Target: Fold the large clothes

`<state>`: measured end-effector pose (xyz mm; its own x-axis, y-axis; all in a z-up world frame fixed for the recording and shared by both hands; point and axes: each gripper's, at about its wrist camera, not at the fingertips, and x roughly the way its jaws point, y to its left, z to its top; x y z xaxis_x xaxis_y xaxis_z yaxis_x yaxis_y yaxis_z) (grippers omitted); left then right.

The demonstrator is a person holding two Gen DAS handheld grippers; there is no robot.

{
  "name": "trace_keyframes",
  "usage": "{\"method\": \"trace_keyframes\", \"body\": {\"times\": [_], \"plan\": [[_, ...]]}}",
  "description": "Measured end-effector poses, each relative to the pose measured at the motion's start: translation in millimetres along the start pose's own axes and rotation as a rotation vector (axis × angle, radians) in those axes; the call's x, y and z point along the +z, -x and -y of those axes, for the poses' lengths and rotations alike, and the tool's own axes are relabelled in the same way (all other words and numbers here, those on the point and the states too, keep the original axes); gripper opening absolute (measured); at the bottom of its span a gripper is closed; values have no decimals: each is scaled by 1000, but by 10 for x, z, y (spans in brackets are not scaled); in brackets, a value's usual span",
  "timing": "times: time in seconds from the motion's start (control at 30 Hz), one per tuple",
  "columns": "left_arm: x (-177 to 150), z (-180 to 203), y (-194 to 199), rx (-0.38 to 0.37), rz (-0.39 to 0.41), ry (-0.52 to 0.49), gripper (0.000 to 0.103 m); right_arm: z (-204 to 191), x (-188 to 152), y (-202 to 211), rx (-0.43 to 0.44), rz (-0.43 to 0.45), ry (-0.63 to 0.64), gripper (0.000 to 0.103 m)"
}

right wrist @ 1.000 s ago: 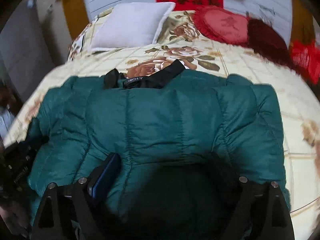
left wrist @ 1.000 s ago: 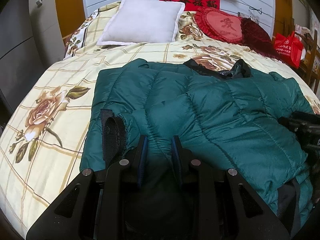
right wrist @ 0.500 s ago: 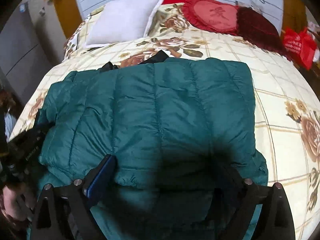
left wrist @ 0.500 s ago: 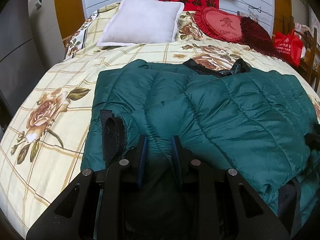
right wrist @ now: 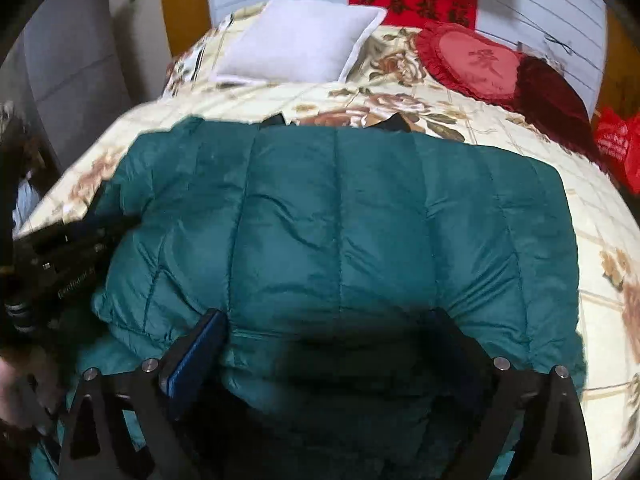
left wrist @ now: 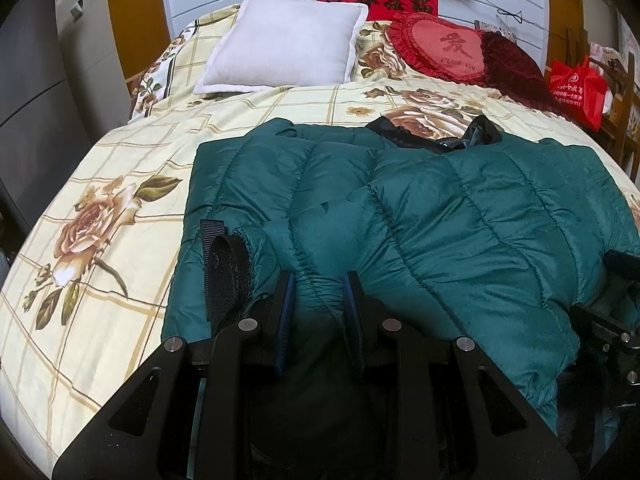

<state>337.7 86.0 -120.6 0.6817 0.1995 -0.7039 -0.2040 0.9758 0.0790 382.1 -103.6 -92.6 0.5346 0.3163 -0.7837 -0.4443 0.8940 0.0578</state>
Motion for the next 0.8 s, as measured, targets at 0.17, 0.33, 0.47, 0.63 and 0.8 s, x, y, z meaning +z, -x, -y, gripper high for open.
{"method": "trace_keyframes", "body": {"times": [0.17, 0.33, 0.47, 0.63, 0.8], "plan": [[1, 8, 2, 5, 1, -4, 25, 25, -15, 21, -10, -3, -6, 102], [10, 41, 12, 23, -3, -30, 25, 35, 16, 187, -22, -3, -51, 101], [59, 28, 92, -5, -35, -54, 25, 110, 30, 485, -49, 12, -61, 101], [95, -76, 331, -65, -64, -28, 25, 247, -12, 768, -80, 19, -69, 101], [8, -135, 605, -46, -32, -60, 25, 410, -159, 1012, -120, 17, -75, 101]]}}
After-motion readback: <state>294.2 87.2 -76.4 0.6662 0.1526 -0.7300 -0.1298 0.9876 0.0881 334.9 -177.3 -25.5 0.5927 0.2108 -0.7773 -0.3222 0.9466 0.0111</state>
